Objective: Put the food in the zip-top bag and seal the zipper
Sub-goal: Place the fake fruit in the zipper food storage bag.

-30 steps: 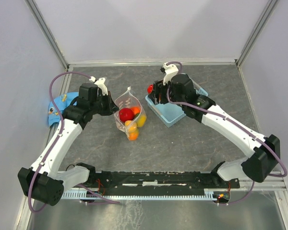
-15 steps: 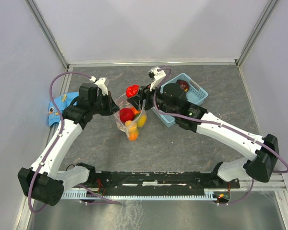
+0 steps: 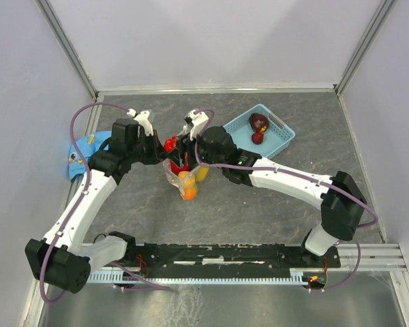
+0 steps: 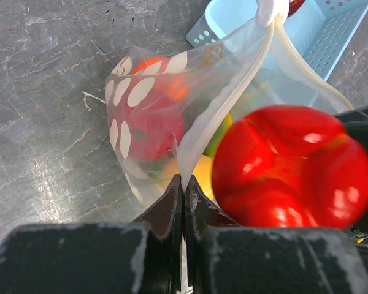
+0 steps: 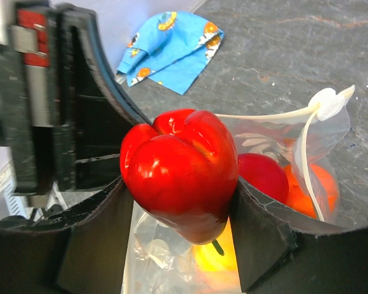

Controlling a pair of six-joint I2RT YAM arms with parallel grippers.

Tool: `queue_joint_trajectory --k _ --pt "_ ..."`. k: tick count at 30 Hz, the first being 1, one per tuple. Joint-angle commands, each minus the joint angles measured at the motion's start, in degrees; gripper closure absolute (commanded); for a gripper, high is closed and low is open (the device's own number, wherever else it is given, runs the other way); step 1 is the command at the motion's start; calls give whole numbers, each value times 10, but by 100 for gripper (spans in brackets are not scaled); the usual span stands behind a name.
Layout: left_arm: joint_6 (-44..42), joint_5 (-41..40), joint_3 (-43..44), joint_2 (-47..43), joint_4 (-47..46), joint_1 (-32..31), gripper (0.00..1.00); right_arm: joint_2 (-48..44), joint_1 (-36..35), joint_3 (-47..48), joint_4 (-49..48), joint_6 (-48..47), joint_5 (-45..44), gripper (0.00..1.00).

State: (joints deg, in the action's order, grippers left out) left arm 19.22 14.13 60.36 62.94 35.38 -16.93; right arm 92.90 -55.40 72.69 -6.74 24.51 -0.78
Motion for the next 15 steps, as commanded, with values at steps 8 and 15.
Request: queue_joint_trajectory --k 8,15 --pt "-12 15 1 -19 -28 3 97 5 -1 6 34 -28 -85 41" --pt "-12 15 -1 -19 -28 5 97 15 -1 26 90 -42 -124 38"
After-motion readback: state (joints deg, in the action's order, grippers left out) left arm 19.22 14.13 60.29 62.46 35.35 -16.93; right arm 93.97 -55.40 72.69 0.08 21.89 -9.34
